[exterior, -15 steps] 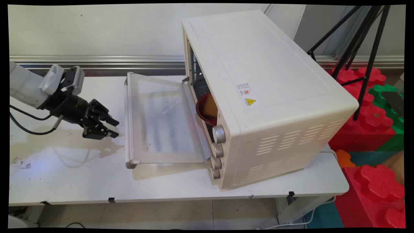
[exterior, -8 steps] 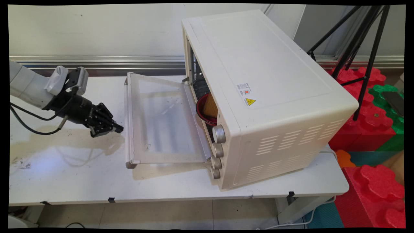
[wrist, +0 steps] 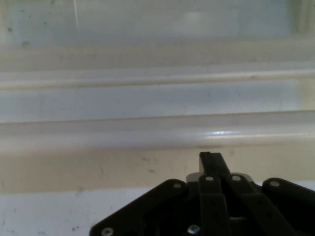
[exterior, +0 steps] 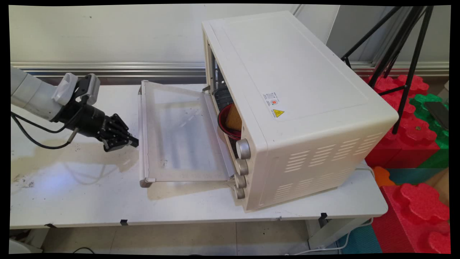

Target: Close the oven

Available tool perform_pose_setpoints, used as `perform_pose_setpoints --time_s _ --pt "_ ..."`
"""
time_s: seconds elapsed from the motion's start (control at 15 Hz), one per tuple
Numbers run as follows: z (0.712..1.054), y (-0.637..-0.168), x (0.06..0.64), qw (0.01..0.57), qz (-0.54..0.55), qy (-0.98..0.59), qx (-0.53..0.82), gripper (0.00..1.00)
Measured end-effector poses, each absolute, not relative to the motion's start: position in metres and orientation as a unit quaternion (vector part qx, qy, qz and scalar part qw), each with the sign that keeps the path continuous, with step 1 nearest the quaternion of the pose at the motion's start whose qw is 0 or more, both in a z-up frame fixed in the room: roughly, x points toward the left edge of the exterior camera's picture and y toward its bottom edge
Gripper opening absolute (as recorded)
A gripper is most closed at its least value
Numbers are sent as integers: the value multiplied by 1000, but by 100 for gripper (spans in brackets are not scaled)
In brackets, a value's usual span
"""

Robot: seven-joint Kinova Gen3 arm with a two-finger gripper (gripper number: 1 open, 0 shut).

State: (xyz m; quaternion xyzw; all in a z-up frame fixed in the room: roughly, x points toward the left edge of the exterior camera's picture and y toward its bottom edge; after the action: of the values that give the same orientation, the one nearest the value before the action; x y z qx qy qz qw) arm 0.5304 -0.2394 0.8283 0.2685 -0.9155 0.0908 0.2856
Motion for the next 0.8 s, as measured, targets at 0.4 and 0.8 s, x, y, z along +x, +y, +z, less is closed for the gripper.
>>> perform_pose_setpoints --time_s 0.4,0.8 --pt "833 -242 526 308 92 -909 266 0" --pt "843 -242 522 333 94 -901 263 0"
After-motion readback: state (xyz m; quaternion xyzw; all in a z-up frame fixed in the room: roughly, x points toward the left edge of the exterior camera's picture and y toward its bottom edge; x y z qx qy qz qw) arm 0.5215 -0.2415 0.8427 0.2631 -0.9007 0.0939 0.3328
